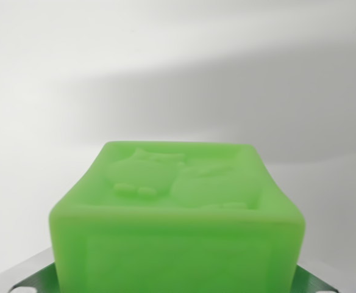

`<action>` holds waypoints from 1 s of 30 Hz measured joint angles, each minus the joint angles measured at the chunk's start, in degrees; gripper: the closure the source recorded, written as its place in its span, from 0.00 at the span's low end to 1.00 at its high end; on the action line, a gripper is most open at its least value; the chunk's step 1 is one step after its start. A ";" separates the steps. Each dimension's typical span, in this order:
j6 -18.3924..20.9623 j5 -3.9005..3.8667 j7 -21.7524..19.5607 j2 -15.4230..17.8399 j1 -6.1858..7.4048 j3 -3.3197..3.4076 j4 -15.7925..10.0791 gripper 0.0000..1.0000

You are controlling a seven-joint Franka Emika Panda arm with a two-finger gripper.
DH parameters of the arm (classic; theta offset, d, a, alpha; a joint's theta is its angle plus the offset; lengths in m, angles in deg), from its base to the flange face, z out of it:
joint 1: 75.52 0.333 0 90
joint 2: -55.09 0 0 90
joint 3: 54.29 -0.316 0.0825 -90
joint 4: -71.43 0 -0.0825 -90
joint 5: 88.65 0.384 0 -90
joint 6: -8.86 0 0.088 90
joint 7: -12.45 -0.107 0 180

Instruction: Stack cube

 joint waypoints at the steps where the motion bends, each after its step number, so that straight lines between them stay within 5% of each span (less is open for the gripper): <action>1: 0.10 -0.01 0.58 -0.14 -0.21 0.02 0.22 1.00; 30: 4.20 -0.04 15.08 -2.48 -4.73 0.04 6.67 1.00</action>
